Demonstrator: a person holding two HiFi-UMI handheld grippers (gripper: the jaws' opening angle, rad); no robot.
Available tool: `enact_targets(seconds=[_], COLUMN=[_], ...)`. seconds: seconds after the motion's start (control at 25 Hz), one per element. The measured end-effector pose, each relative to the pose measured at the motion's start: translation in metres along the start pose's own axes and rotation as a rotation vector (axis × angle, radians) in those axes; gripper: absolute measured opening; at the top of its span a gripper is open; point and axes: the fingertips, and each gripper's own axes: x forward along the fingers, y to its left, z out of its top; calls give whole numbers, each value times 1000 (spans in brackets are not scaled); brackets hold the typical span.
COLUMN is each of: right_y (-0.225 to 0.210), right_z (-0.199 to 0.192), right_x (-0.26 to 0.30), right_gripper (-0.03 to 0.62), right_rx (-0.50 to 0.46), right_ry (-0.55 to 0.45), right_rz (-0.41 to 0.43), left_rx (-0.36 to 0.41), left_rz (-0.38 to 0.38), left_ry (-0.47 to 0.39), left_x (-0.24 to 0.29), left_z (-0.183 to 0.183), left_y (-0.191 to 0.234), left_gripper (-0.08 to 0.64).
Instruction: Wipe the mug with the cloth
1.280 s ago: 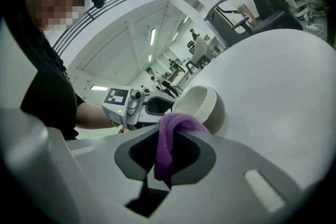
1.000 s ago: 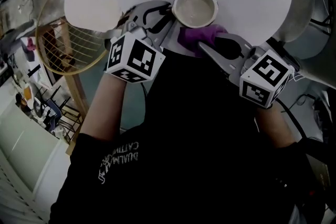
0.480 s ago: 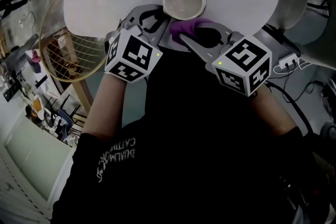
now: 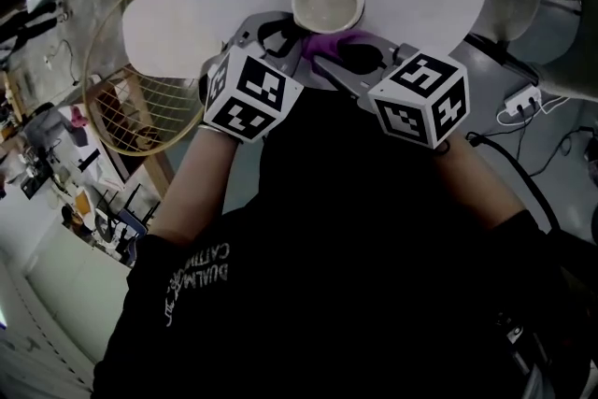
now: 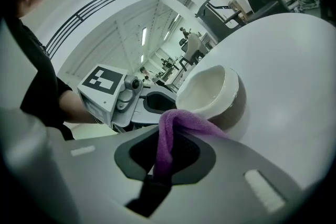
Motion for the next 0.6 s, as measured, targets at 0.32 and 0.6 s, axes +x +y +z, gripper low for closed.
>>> enact_targets(seconds=[0.32,0.6], right_y=[-2,-8], right_z=[1,3], right_x=[-8,-23], right_gripper=[43,43], right_rx=[23,53], right_ry=[-48,-83], right_rz=[-23,-42], left_rx=[56,85], left_rz=[16,4], left_ry=[50,65], left_x=[-2,-2], left_z=[-2,1], left_y=[-4,-9], left_gripper=[58,63])
